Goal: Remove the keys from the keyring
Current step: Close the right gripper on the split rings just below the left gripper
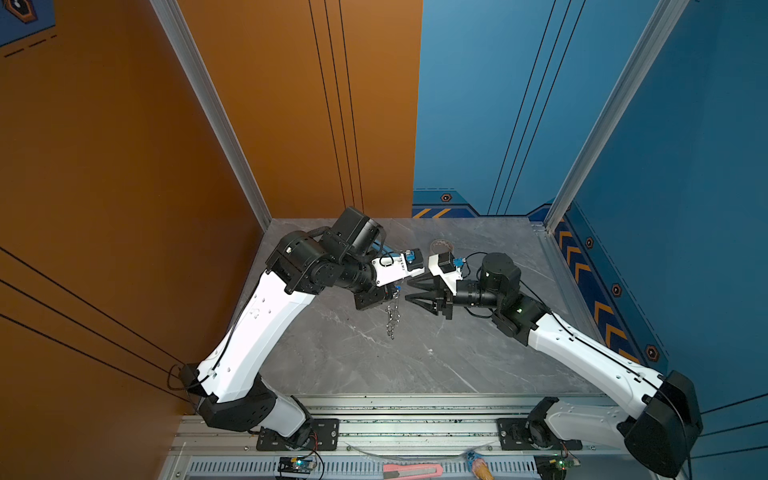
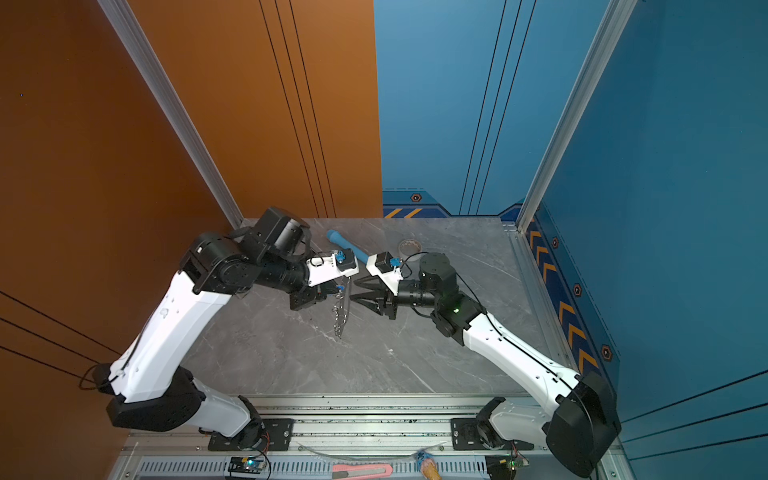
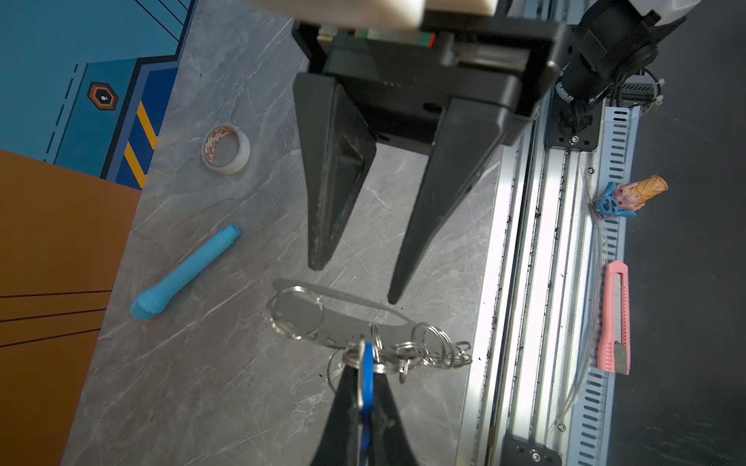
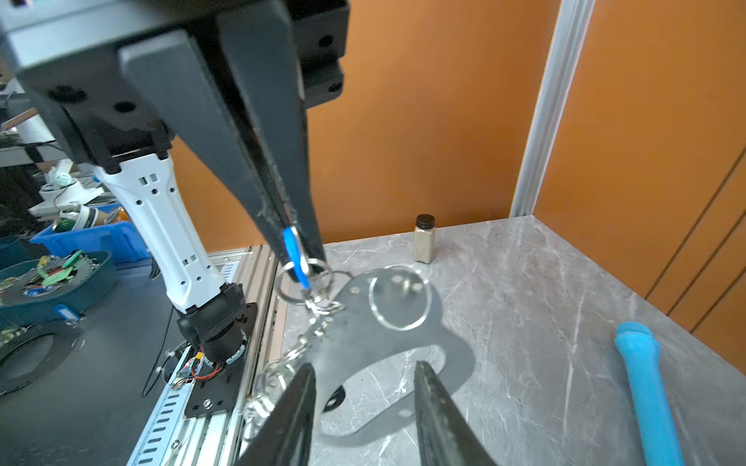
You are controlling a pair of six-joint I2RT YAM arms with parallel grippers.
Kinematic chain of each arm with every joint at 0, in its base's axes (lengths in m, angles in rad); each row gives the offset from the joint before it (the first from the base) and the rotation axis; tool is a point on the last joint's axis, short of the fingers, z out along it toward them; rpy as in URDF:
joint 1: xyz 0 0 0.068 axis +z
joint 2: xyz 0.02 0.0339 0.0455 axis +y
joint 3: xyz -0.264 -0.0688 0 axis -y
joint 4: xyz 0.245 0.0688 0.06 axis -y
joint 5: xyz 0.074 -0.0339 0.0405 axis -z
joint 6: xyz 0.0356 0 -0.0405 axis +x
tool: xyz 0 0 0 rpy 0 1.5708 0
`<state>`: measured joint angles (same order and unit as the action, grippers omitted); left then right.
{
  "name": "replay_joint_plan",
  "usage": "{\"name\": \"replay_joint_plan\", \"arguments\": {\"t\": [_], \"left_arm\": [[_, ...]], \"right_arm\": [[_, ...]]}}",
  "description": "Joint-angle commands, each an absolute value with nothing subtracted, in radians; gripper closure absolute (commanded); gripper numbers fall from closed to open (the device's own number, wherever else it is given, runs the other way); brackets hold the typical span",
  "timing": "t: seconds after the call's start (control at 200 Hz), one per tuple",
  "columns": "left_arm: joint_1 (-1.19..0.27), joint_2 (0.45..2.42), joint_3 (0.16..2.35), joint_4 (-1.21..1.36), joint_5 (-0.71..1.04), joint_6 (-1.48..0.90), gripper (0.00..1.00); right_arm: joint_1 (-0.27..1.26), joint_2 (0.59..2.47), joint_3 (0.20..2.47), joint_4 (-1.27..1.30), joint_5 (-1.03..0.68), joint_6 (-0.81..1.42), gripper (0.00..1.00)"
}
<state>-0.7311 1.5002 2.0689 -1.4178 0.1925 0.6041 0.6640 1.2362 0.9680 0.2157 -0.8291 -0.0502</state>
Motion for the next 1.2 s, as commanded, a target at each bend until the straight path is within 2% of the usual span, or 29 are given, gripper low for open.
{"name": "replay_joint_plan", "arguments": {"t": [0.0,0.526,0.891,1.051,1.196], "left_arm": [[-0.72,1.502,2.085,-1.417,0.226,0.632,1.0],[-0.708,1.505,2.082,-1.417,0.25,0.643,1.0],[-0.698,1.506,2.079,-1.417,0.253,0.635,1.0],[-0.695,1.5,2.077,-1.417,0.244,0.632,1.0],[-0.696,1.499,2.08,-1.419,0.24,0.614,1.0]], "right_arm": [[0.679,1.242,0.991,0.202,-0.871,-0.072,0.6],[0.733,1.291,1.013,0.275,-0.837,-0.065,0.69],[0.735,1.276,1.006,0.319,-0.832,-0.02,0.69],[0.736,1.274,1.006,0.31,-0.831,-0.021,0.79],[0.732,1.265,0.991,0.308,-0.805,-0.023,0.84]]}}
